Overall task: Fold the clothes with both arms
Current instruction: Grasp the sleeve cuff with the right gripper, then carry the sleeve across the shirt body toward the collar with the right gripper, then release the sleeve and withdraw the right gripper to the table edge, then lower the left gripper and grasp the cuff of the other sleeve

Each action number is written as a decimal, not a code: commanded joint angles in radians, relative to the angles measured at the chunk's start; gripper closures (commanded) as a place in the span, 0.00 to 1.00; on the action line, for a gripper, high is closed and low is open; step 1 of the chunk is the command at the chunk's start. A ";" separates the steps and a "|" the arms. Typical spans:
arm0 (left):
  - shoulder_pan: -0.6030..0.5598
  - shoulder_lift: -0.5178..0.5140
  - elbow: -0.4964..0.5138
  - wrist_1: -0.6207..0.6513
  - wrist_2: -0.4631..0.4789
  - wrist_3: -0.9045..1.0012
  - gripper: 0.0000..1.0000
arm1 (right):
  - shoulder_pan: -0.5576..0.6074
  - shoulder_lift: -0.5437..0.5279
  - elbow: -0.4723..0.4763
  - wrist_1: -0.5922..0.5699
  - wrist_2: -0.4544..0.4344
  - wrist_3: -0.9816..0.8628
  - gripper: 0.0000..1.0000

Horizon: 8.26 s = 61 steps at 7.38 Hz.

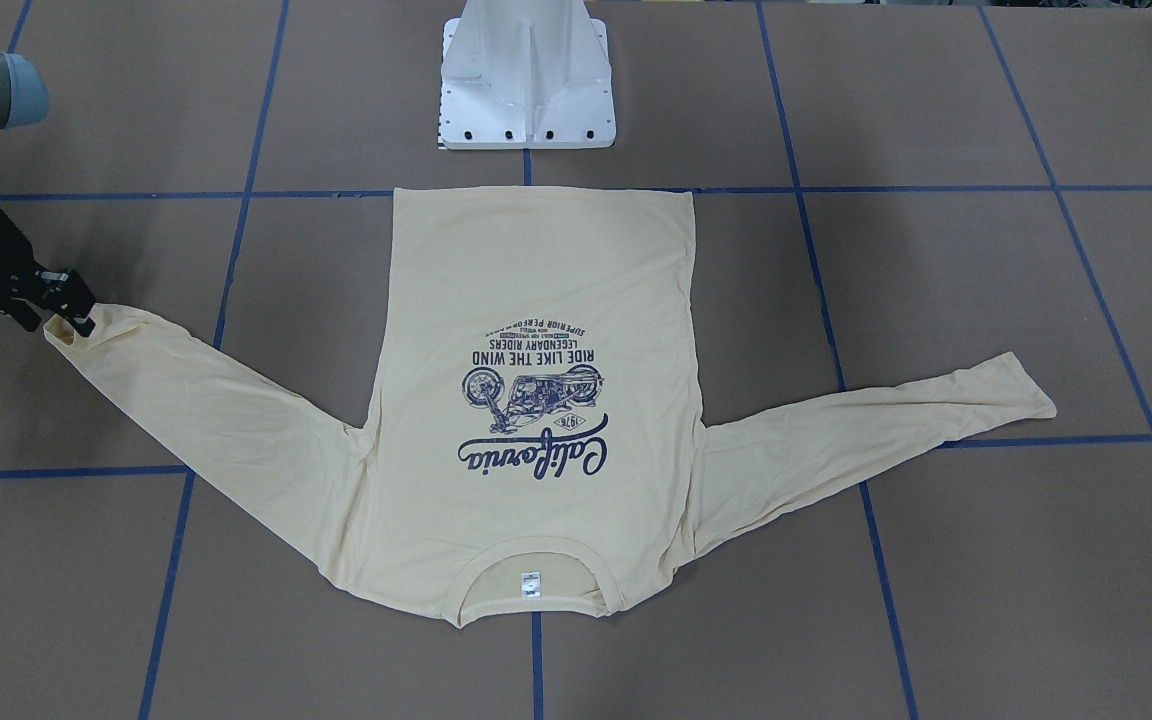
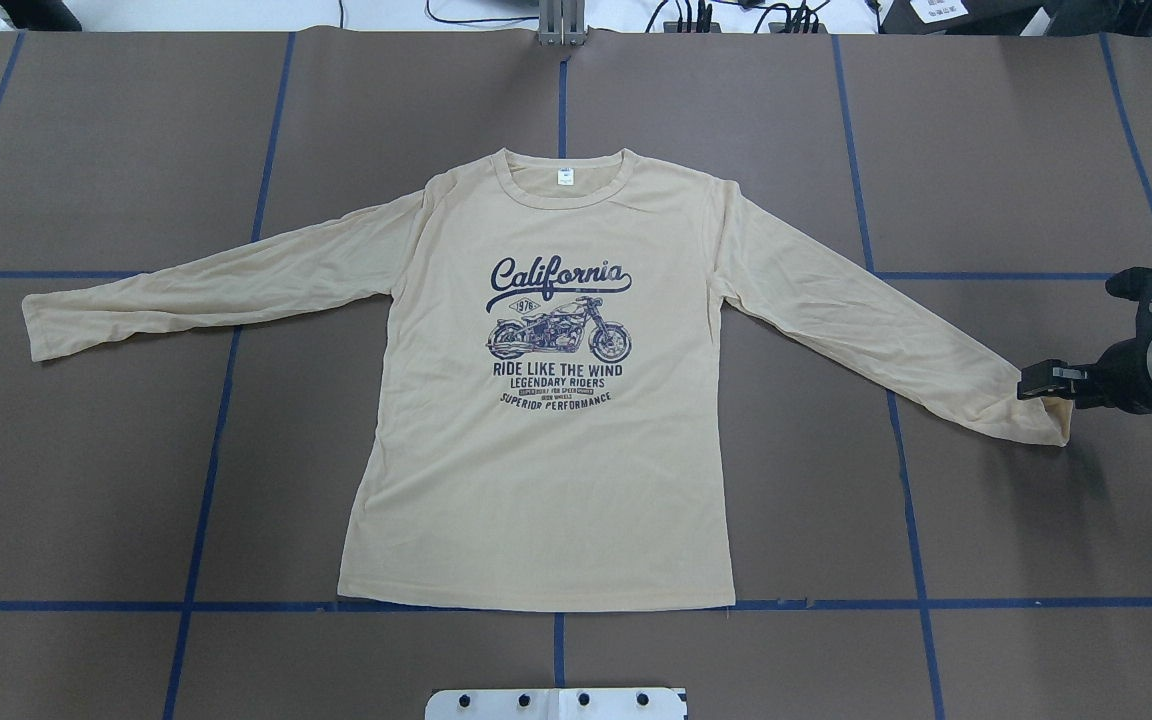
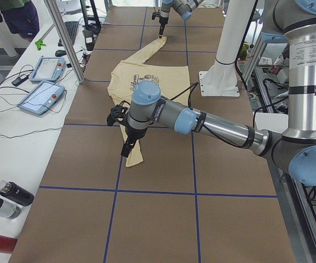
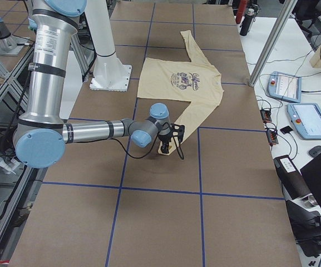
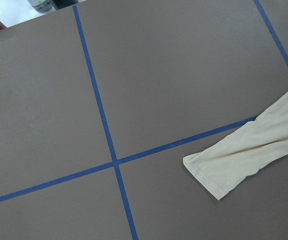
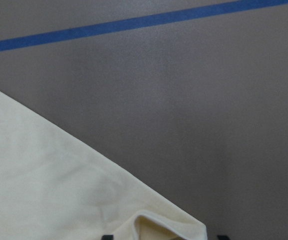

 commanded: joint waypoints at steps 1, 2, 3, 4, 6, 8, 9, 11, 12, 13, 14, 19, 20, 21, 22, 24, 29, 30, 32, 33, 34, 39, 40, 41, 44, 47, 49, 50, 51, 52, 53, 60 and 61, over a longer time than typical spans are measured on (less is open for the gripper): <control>0.000 0.001 0.000 0.001 0.000 0.000 0.00 | -0.002 -0.012 -0.001 0.000 -0.009 0.000 0.26; 0.000 0.001 0.000 0.001 0.000 0.000 0.00 | -0.007 -0.012 -0.006 -0.001 -0.010 0.002 0.31; 0.000 0.001 0.000 0.001 0.000 0.000 0.00 | -0.010 -0.009 -0.006 -0.002 -0.016 0.003 0.37; 0.000 0.001 0.000 0.003 0.000 0.000 0.00 | -0.015 -0.007 -0.006 -0.002 -0.016 0.005 0.42; 0.000 0.004 0.000 0.003 0.000 0.000 0.00 | -0.018 -0.007 -0.006 -0.002 -0.016 0.014 0.61; 0.000 0.004 0.000 0.003 0.000 0.000 0.00 | -0.022 -0.009 -0.004 0.000 -0.015 0.037 0.98; 0.000 0.006 0.000 0.003 0.002 0.000 0.00 | -0.021 -0.012 0.008 0.000 -0.015 0.037 1.00; 0.000 0.006 0.000 0.004 0.000 0.000 0.00 | -0.012 -0.015 0.122 -0.023 0.005 0.037 1.00; 0.000 0.006 0.002 0.003 0.000 0.000 0.00 | 0.008 0.003 0.217 -0.126 0.026 0.038 1.00; 0.000 0.006 0.002 0.003 0.000 0.000 0.00 | 0.022 0.079 0.299 -0.276 0.031 0.040 1.00; 0.000 0.006 0.002 0.003 0.000 0.000 0.00 | 0.024 0.227 0.325 -0.443 0.030 0.073 1.00; 0.000 0.006 0.000 0.003 0.000 0.000 0.00 | -0.044 1.018 0.038 -0.904 -0.117 0.317 1.00; 0.000 0.006 0.002 0.003 0.000 0.000 0.00 | -0.077 1.131 -0.071 -0.902 -0.148 0.353 1.00; 0.000 0.006 0.002 0.003 0.000 0.000 0.00 | -0.137 1.263 -0.225 -0.881 -0.221 0.424 1.00; 0.000 0.006 0.005 0.003 0.000 0.000 0.00 | -0.191 1.392 -0.424 -0.802 -0.296 0.495 1.00; 0.000 0.006 0.011 0.003 0.000 0.000 0.00 | -0.269 1.519 -0.715 -0.627 -0.425 0.551 1.00; 0.002 0.006 0.009 0.003 0.000 0.000 0.00 | -0.282 1.668 -0.948 -0.431 -0.473 0.663 0.00; 0.003 0.004 0.011 -0.002 -0.002 0.000 0.00 | -0.268 1.675 -0.946 -0.439 -0.437 0.675 0.00; 0.028 -0.037 0.040 -0.020 -0.091 0.000 0.00 | -0.176 1.595 -0.779 -0.652 -0.218 0.590 0.00; 0.034 -0.037 0.051 -0.040 -0.127 0.003 0.00 | -0.156 1.450 -0.571 -0.725 -0.182 0.530 0.00; 0.043 -0.034 0.046 -0.155 -0.136 0.000 0.00 | -0.135 1.310 -0.412 -0.765 -0.156 0.475 0.00; 0.308 -0.028 0.173 -0.412 -0.007 -0.152 0.00 | 0.051 0.566 0.280 -0.798 0.045 -0.019 0.00; 0.387 -0.026 0.192 -0.457 0.099 -0.257 0.00 | 0.095 0.492 0.316 -0.795 0.074 -0.109 0.00; 0.420 -0.026 0.257 -0.547 0.129 -0.288 0.00 | 0.169 0.423 0.325 -0.793 0.140 -0.224 0.00; 0.501 -0.055 0.417 -0.746 0.193 -0.365 0.00 | 0.359 0.232 0.319 -0.793 0.275 -0.581 0.00; 0.540 -0.054 0.443 -0.753 0.196 -0.368 0.13 | 0.370 0.217 0.313 -0.787 0.292 -0.601 0.00; 0.546 -0.052 0.460 -0.753 0.196 -0.362 0.31 | 0.370 0.217 0.312 -0.787 0.292 -0.600 0.00; 0.552 -0.052 0.463 -0.753 0.196 -0.360 0.33 | 0.370 0.217 0.312 -0.787 0.292 -0.600 0.00; 0.564 -0.049 0.465 -0.752 0.198 -0.360 0.33 | 0.370 0.217 0.310 -0.787 0.292 -0.598 0.00; 0.569 -0.048 0.471 -0.752 0.198 -0.359 0.34 | 0.370 0.217 0.312 -0.787 0.292 -0.598 0.00; 0.569 -0.048 0.482 -0.752 0.198 -0.356 0.35 | 0.370 0.217 0.312 -0.787 0.292 -0.597 0.00; 0.575 -0.057 0.491 -0.749 0.199 -0.354 0.66 | 0.370 0.218 0.313 -0.787 0.292 -0.597 0.00; 0.577 -0.057 0.491 -0.749 0.199 -0.354 0.78 | 0.370 0.218 0.313 -0.787 0.292 -0.597 0.00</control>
